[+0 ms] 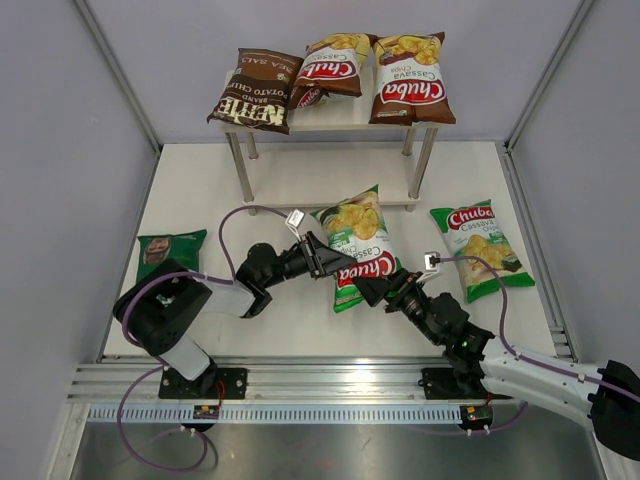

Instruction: Place and organize the chips bags onto the shelf

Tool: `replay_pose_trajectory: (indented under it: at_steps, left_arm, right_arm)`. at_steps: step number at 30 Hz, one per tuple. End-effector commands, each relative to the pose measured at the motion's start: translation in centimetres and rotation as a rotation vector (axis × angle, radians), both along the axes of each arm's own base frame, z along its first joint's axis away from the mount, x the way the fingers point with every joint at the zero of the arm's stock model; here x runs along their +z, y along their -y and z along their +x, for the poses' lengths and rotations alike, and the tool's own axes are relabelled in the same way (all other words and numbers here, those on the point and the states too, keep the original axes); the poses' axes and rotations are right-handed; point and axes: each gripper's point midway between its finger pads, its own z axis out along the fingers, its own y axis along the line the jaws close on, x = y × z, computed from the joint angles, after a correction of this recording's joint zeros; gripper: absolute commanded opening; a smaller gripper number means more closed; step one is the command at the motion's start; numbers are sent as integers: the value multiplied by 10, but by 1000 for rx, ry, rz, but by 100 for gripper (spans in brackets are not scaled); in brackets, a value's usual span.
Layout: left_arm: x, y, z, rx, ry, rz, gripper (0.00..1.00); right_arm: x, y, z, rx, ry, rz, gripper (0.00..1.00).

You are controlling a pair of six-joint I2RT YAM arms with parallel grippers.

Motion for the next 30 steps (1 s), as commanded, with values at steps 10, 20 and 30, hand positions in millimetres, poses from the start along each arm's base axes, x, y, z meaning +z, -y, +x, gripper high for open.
replay_pose_trajectory:
  at_steps: [10, 20, 30]
  left_arm:
    - [37, -12, -19, -23, 189, -102, 44]
    - [-16, -108, 42, 552, -8, 465, 99]
    - [51, -225, 11, 890, 44, 753, 99]
  right_arm:
    - [67, 16, 20, -144, 178, 168, 46]
    - [95, 10, 36, -195, 257, 105, 39]
    - [111, -33, 109, -239, 274, 143, 39]
